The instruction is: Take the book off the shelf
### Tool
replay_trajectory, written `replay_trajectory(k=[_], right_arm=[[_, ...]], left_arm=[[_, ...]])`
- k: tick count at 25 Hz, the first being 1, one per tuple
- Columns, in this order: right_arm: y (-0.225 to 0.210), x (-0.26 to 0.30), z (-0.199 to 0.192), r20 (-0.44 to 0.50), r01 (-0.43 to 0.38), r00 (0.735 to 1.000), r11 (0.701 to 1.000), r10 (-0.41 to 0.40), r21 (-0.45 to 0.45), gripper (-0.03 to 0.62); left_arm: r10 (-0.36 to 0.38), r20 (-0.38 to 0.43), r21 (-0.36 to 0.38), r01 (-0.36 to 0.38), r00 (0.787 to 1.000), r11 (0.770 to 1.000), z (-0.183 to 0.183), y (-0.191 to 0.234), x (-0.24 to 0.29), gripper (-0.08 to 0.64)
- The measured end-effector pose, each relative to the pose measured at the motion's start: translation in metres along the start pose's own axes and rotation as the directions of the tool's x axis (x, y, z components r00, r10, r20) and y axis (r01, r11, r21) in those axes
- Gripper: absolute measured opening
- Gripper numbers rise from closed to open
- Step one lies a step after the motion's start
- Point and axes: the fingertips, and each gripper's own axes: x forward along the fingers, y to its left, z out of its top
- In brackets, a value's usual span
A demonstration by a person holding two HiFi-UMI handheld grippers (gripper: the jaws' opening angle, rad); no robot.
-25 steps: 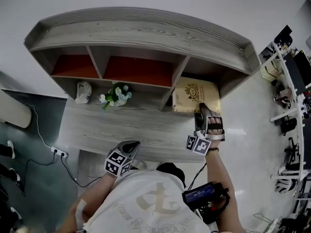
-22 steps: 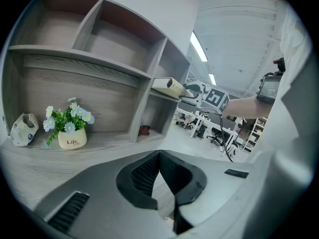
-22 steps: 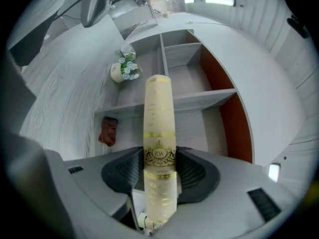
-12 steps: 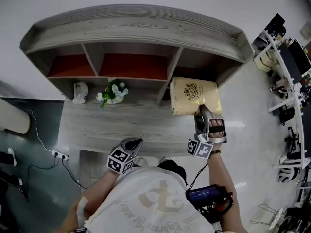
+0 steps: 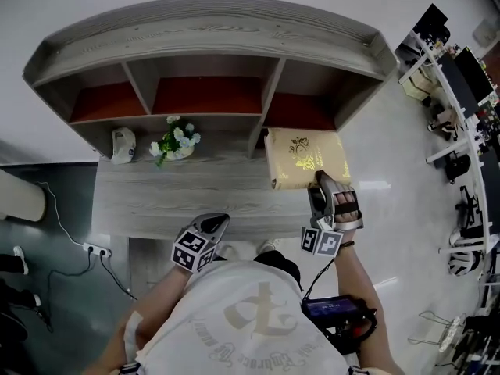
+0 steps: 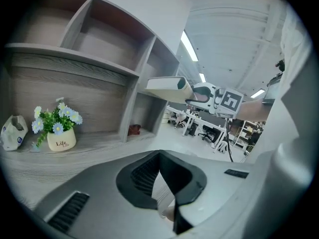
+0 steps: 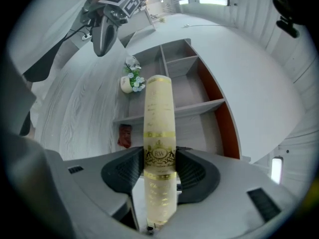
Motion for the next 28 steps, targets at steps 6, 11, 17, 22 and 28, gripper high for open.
replay_trajectory(k=[6,11,17,22,28], right_arm=[[0.04,0.006,-0.001,-0.003,-0.153,0.988,0.988,0.153,0.032,0.201],[0.066,0.016,0.0,-0.001,-0.247,0.969,0.969,0.247,0.031,0.201],[0.09,0.023,-0.005,-0.014,-0.362,0.931,0.929,0.364,0.075,0.201],[0.107,0.032,-0.005,-0.005,-0.463,0.885,0.88,0.466,0.105,0.201],[0.126,0.041,-0.005,-0.002,-0.577,0.813,0.806,0.582,0.134,0.201]], left_arm=[[0.004,0.003,-0.005,-0.004,1.0,1.0,-0.002,0.002,-0.005,0.014],[0.019,0.013,-0.014,-0.019,1.0,1.0,-0.004,0.008,-0.006,0.014],[0.025,0.008,-0.025,-0.025,1.0,0.999,-0.008,0.006,-0.003,0.014],[0.03,0.003,-0.037,-0.03,1.0,0.999,-0.011,0.005,-0.001,0.014],[0.03,-0.008,-0.046,-0.03,1.0,0.998,-0.014,0.007,0.004,0.014]])
